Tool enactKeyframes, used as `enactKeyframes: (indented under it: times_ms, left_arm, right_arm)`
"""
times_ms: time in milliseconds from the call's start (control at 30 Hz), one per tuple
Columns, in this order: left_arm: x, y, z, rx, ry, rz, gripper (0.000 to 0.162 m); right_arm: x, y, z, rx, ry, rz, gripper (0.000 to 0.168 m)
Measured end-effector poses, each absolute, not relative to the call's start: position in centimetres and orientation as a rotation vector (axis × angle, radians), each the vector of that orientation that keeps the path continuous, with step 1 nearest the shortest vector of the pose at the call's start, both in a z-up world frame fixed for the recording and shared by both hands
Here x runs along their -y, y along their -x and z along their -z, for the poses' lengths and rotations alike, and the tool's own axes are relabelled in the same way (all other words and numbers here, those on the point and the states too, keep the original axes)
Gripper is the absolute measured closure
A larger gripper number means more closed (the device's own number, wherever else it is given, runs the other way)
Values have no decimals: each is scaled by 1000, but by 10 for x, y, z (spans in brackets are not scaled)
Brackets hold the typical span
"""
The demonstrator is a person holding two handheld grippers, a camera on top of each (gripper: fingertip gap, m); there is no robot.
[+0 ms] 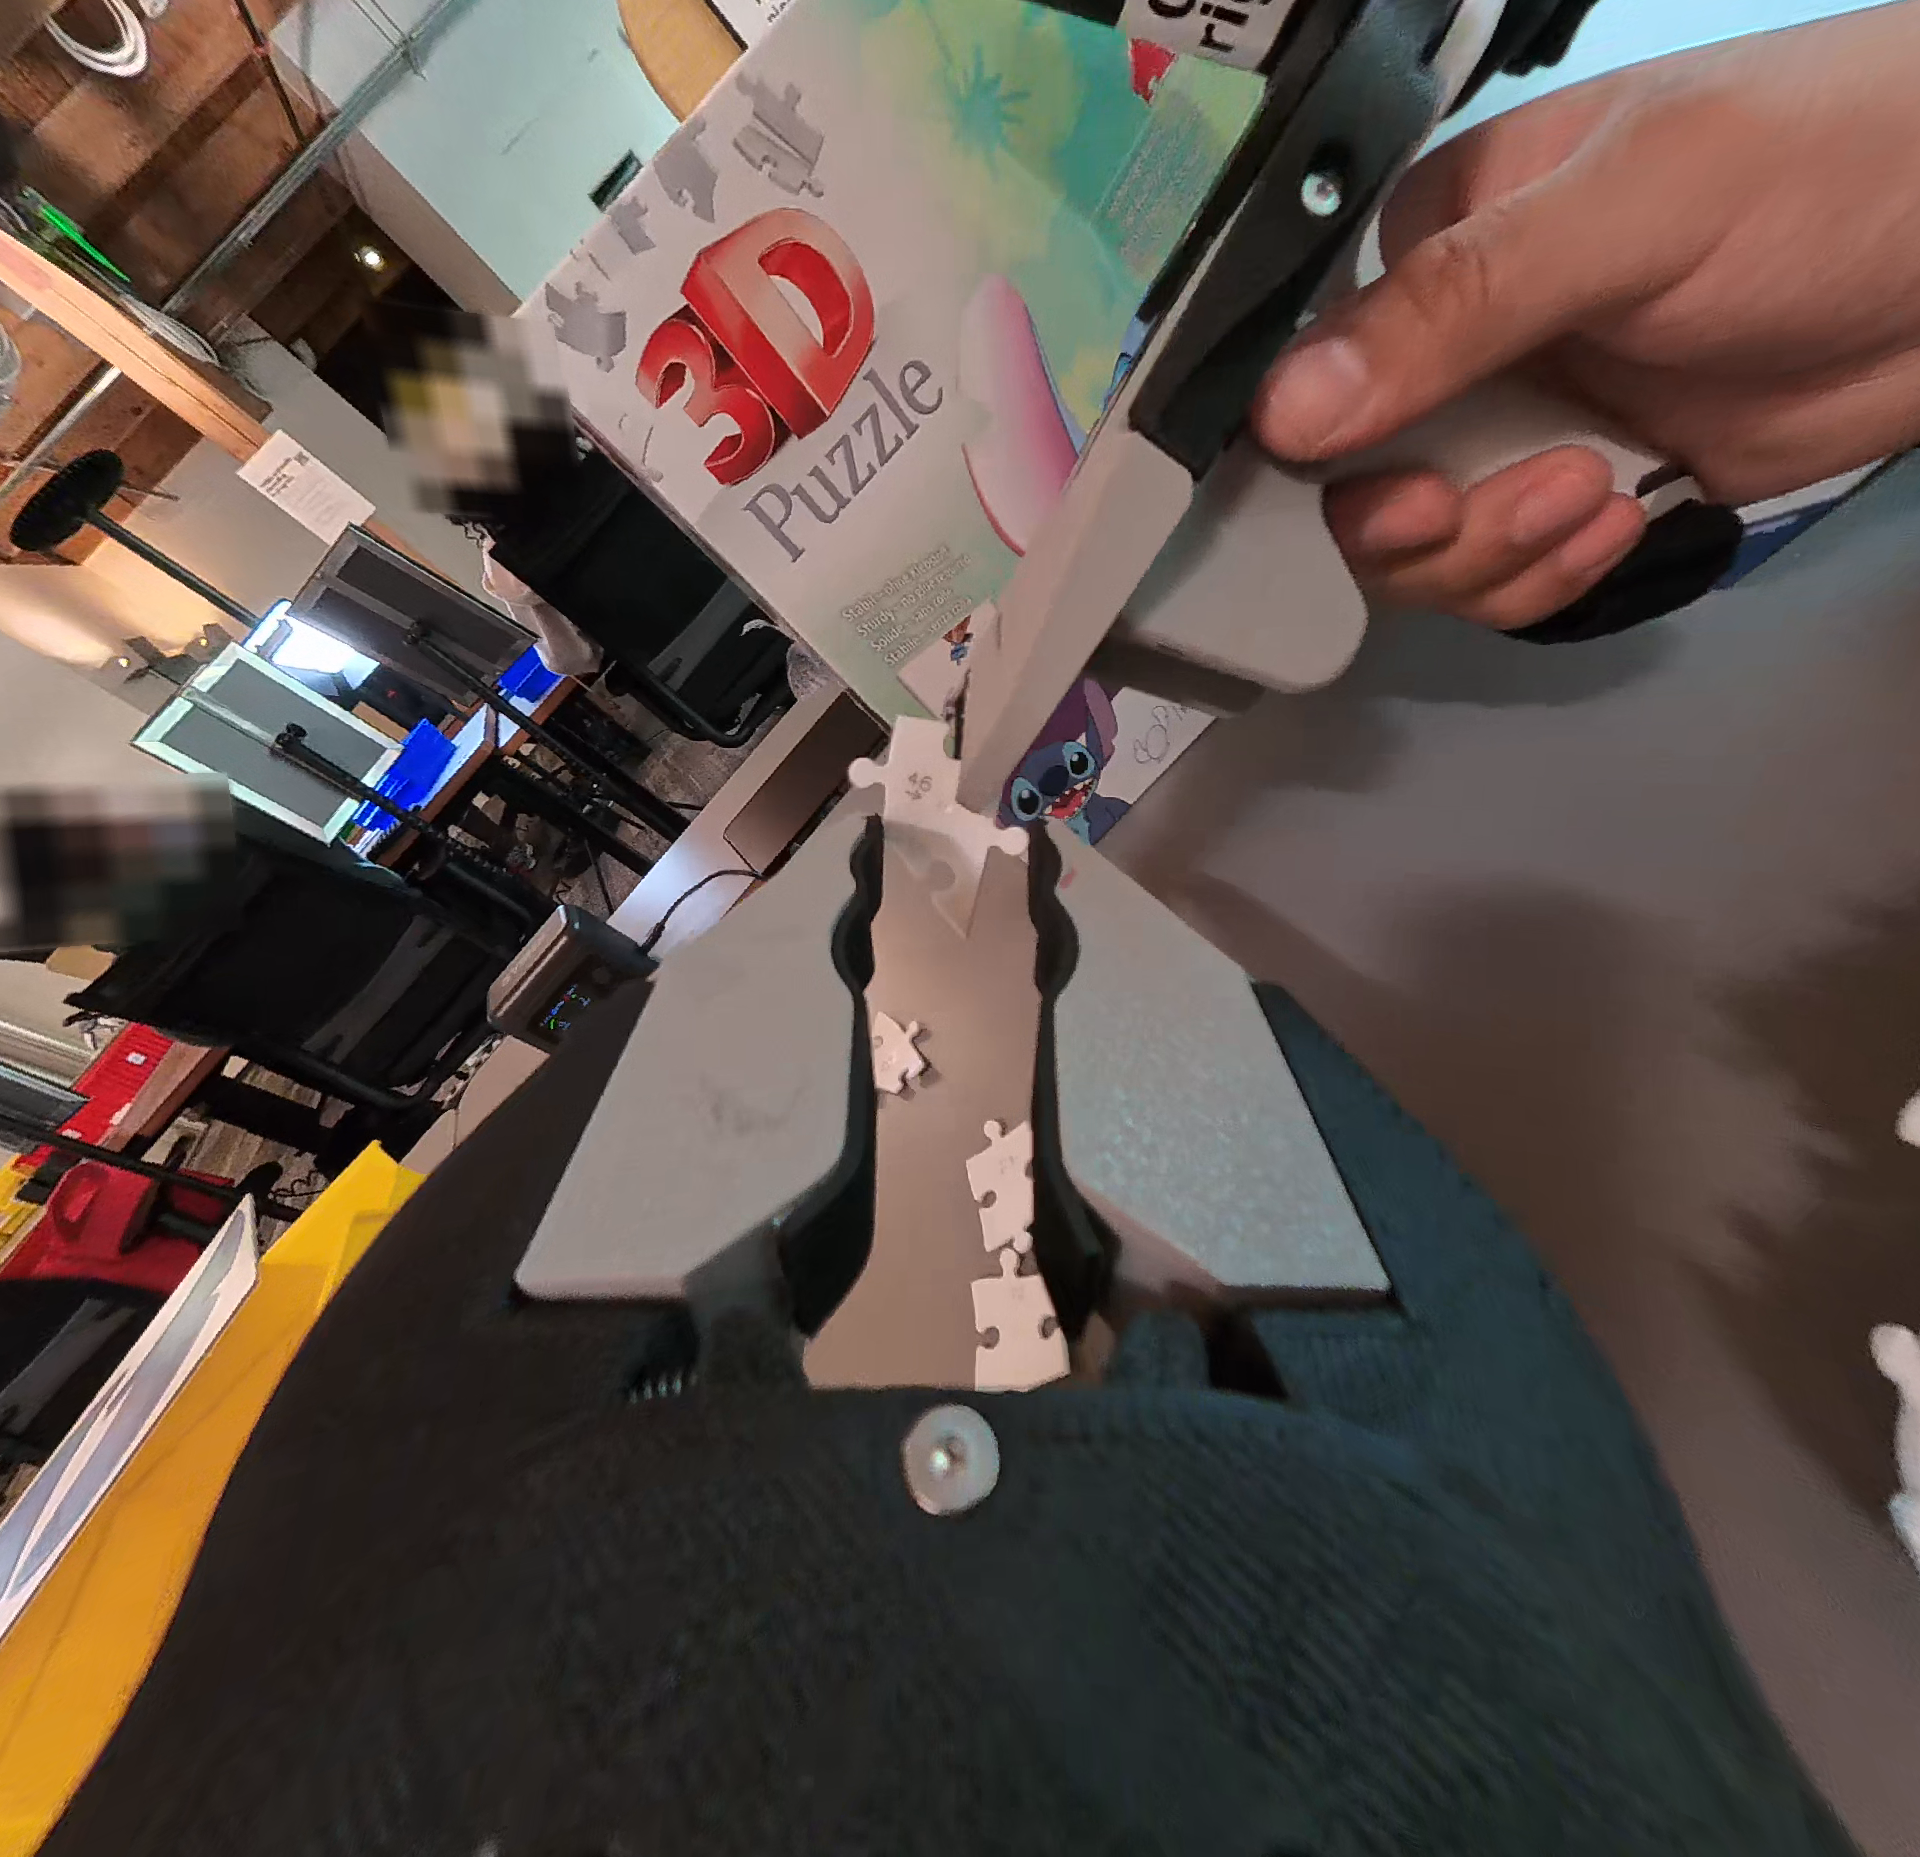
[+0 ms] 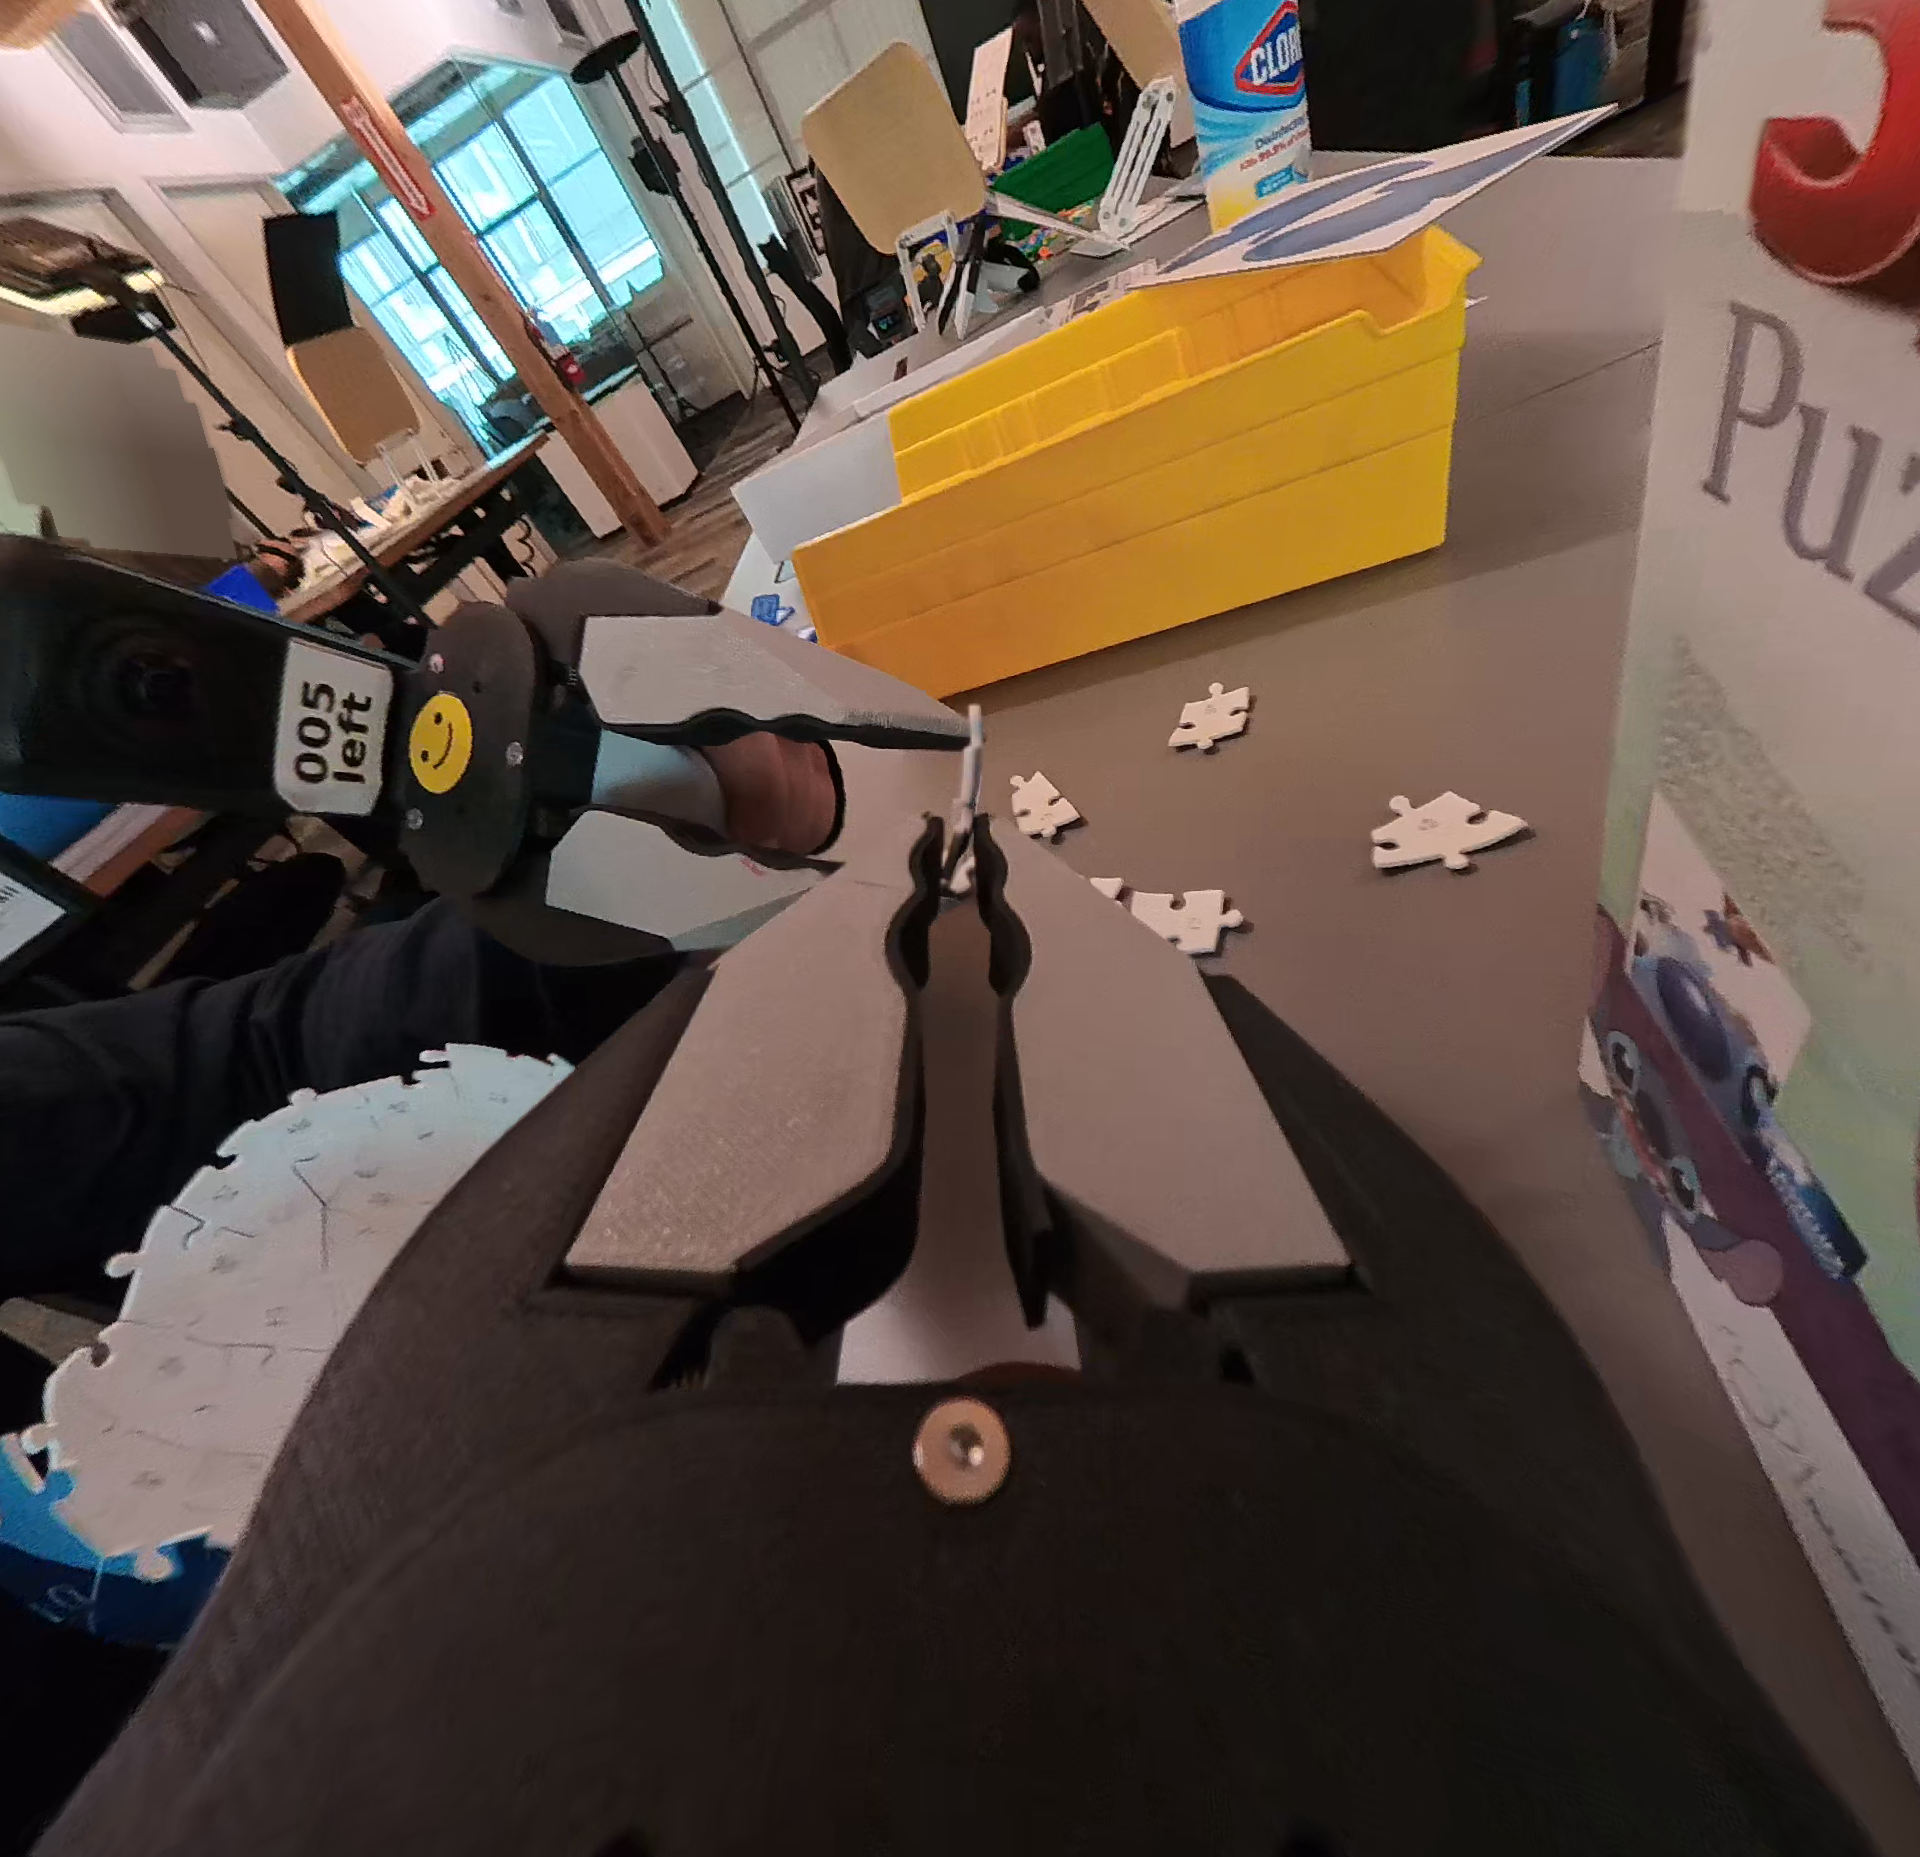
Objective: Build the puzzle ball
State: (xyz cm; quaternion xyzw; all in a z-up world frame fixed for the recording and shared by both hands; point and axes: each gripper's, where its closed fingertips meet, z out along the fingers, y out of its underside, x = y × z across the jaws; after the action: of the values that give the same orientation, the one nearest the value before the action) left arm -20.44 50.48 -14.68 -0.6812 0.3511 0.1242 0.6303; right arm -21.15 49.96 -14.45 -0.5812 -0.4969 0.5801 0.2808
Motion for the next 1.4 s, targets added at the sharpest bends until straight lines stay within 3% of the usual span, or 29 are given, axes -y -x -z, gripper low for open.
enactKeyframes:
  times_ms: [500,900,1100,1400]
  left_arm:
    - [-489,213,119,-614,1536,274,142]
    - [-480,181,149,-764,1652,487,137]
    - [-475,173,158,-822,1677,525,153]
    - [-476,178,153,-768,1683,589,142]
  right_arm:
    - [-480,185,144,1792,1497,-1181,168]
    - [-460,171,171,2042,1540,-1080,168]
    - [-460,169,176,2065,1560,-1068,168]
    - [-456,163,175,2089,1584,-1145,168]
